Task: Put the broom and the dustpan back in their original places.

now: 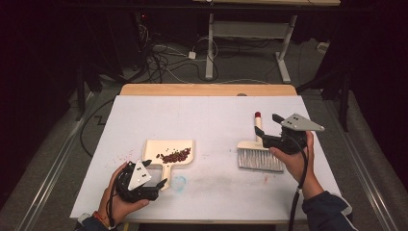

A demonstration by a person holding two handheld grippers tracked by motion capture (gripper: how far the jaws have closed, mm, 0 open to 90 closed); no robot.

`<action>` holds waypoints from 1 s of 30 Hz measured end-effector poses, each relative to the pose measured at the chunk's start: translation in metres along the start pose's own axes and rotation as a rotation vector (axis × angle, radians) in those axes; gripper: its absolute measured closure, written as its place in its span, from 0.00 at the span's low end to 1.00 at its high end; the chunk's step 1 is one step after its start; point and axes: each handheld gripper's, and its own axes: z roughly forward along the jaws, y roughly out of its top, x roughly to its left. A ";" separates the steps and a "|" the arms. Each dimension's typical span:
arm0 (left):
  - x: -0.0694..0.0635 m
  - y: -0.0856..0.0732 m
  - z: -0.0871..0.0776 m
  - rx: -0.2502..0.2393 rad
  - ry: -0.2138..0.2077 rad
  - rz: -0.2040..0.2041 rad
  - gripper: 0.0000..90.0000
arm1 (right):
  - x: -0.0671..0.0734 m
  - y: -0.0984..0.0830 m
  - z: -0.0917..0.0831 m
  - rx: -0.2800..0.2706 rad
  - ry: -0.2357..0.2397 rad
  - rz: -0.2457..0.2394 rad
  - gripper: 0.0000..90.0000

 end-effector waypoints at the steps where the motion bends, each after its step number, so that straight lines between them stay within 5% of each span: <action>1: 0.000 0.000 0.001 0.004 -0.001 0.001 0.24 | 0.002 0.000 -0.002 -0.001 -0.006 -0.001 0.28; 10: 0.001 -0.001 0.002 0.003 -0.004 0.005 0.23 | 0.015 -0.008 -0.025 -0.023 -0.003 -0.050 0.28; 16: 0.004 0.000 0.000 -0.004 0.016 0.010 0.23 | 0.025 -0.019 -0.034 -0.028 -0.038 -0.134 0.28; 30: 0.006 0.000 0.001 -0.007 0.028 0.000 0.23 | 0.032 -0.051 -0.049 -0.012 0.004 -0.123 0.28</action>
